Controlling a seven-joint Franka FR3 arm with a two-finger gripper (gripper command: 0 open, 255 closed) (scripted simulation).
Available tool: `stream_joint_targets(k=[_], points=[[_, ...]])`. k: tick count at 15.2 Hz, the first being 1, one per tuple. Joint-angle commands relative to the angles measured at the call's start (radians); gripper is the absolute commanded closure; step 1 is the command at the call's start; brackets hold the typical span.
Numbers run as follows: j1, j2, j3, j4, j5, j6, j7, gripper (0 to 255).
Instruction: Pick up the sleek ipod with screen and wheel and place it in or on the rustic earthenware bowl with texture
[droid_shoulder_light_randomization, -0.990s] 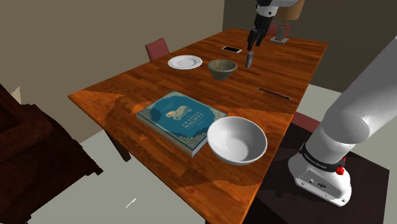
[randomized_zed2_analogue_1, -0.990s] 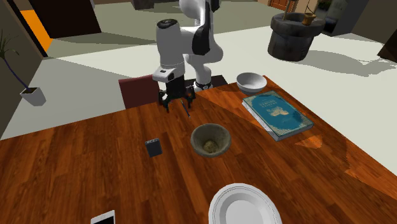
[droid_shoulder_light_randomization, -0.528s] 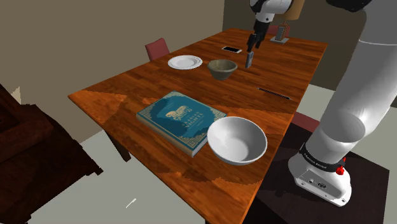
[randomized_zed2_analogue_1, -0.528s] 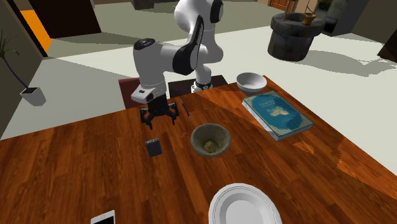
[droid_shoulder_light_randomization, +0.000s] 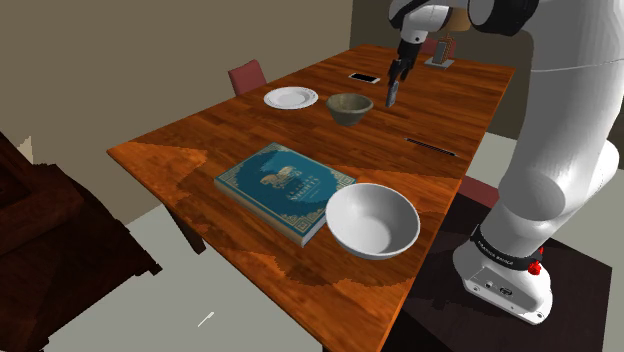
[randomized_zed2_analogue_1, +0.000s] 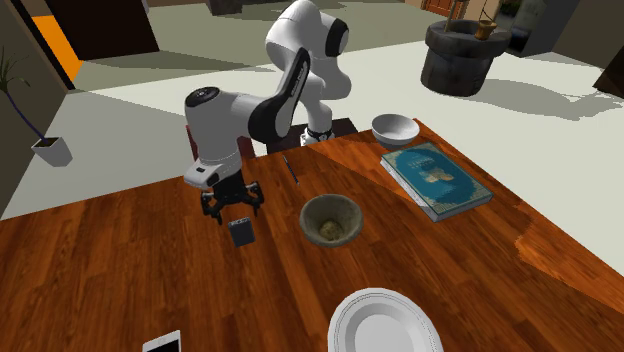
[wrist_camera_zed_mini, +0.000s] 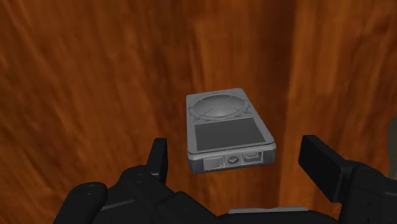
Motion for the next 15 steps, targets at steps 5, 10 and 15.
stream_joint_targets(k=[5,10,15], points=[[-0.004,0.039,0.012,-0.02,0.024,0.055,-0.014,0],[-0.004,0.039,0.012,-0.02,0.024,0.055,-0.014,0],[-0.004,0.039,0.012,-0.02,0.024,0.054,-0.014,255]])
